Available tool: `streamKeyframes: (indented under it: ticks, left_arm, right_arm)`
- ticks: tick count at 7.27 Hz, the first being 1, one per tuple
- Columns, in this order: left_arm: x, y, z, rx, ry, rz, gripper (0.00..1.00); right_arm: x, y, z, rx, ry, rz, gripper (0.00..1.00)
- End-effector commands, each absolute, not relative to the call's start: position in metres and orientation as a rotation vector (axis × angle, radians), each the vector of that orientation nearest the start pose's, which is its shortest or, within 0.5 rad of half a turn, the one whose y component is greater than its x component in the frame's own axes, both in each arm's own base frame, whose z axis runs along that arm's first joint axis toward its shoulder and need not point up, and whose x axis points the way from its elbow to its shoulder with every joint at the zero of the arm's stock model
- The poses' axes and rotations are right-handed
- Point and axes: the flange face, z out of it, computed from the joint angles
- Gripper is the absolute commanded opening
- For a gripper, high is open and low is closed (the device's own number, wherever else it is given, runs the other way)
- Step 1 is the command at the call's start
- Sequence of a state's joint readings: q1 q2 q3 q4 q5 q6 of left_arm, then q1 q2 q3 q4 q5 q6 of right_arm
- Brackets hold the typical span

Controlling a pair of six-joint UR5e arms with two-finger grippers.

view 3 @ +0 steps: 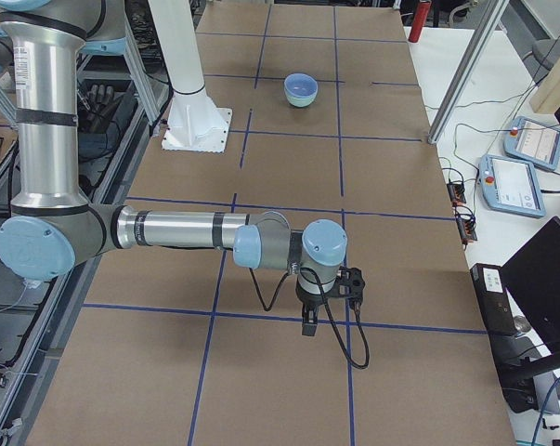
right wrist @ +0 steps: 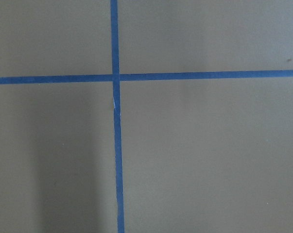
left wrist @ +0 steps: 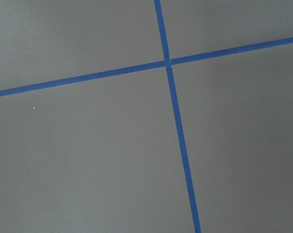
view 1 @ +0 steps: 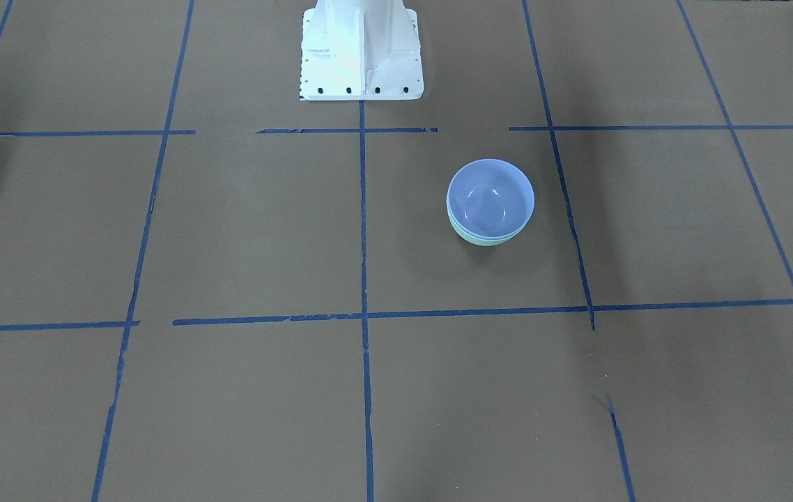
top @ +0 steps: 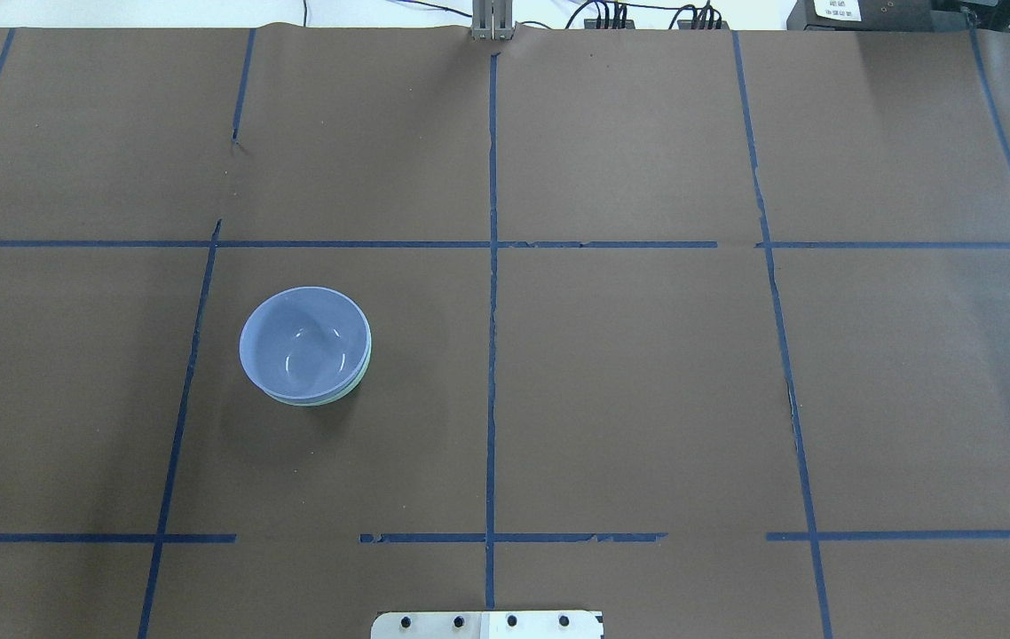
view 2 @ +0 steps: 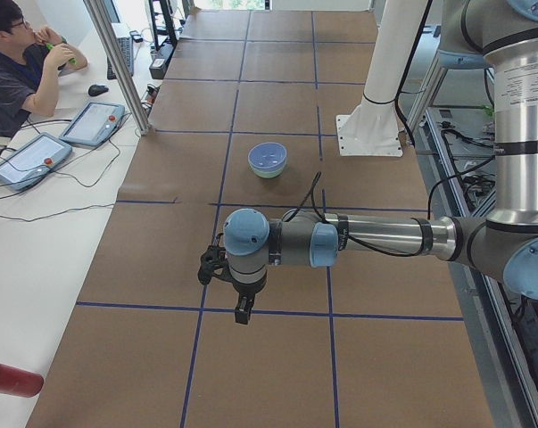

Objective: Stack blue bowl on green bowl

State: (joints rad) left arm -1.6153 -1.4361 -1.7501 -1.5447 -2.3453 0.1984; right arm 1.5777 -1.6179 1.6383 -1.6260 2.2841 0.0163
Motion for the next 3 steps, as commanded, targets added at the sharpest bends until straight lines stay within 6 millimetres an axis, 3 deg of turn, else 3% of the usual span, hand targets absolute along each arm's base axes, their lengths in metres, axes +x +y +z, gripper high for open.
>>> streamKeyframes:
  ticks: [1, 3]
  left_arm:
    - [-0.0827, -0.4324, 0.6346, 0.113, 0.77, 0.153, 1.0]
    - [-0.0831, -0.4331, 0.6342, 0.114, 0.766, 0.155, 1.0]
  right_arm:
    - [0.071, -0.4685, 0.658, -0.037, -0.713, 0.033, 1.0]
    - [0.071, -0.4692, 0.6573, -0.036, -0.713, 0.033, 1.0]
